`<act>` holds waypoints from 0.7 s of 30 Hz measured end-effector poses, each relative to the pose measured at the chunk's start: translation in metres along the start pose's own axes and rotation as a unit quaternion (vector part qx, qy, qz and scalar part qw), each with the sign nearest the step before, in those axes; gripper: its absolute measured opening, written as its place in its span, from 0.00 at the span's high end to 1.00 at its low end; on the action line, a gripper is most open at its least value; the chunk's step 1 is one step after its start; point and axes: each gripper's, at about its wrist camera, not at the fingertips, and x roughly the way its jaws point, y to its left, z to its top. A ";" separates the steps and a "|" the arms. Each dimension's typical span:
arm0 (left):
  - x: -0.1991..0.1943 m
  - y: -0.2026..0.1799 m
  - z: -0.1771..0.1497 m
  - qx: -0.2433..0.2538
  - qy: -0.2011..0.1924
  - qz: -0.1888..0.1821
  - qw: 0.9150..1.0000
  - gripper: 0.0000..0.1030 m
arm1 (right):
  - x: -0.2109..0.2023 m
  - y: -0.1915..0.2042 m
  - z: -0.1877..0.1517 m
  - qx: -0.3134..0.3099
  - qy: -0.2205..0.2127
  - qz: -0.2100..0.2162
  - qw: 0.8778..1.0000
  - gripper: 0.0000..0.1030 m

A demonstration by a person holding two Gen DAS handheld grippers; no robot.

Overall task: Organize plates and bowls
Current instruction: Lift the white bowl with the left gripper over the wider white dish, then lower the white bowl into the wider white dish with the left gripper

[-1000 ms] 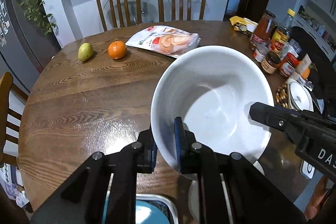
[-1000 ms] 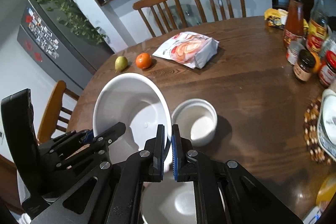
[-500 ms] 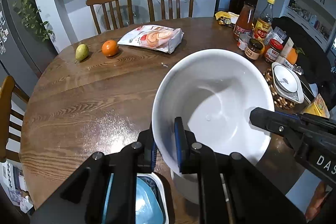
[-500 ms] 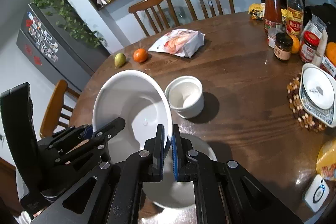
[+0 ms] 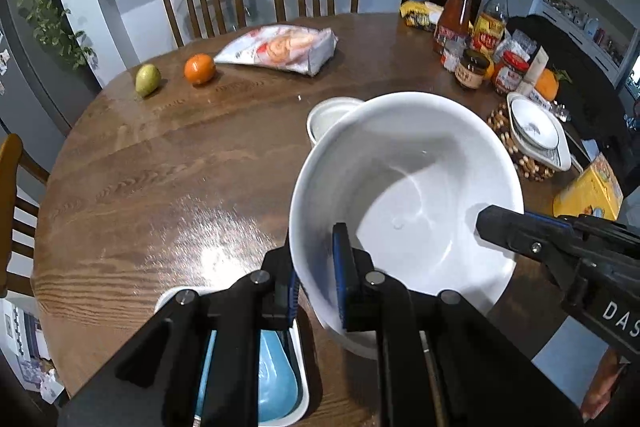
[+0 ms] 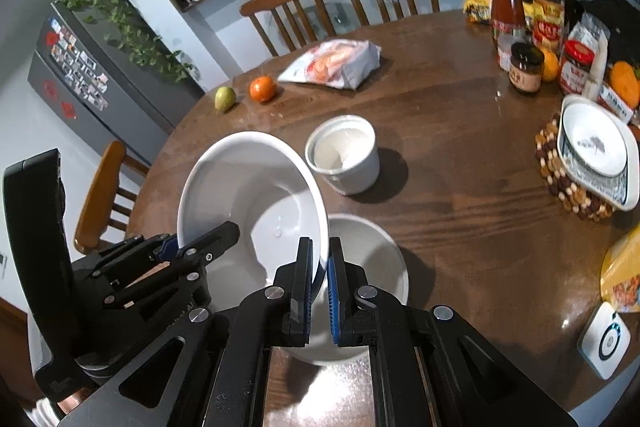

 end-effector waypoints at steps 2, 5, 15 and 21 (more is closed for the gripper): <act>0.005 -0.002 -0.004 0.000 0.010 -0.001 1.000 0.88 | 0.005 -0.004 -0.005 0.006 0.010 0.000 1.000 0.92; 0.013 -0.004 -0.011 -0.002 0.025 -0.005 1.000 0.88 | 0.011 -0.009 -0.012 0.014 0.024 0.000 1.000 0.92; 0.037 -0.012 -0.026 0.005 0.062 -0.007 0.998 0.87 | 0.028 -0.022 -0.030 0.025 0.056 -0.015 0.998 0.92; 0.045 -0.015 -0.029 0.012 0.073 -0.007 0.997 0.86 | 0.033 -0.025 -0.034 0.028 0.066 -0.022 0.997 0.92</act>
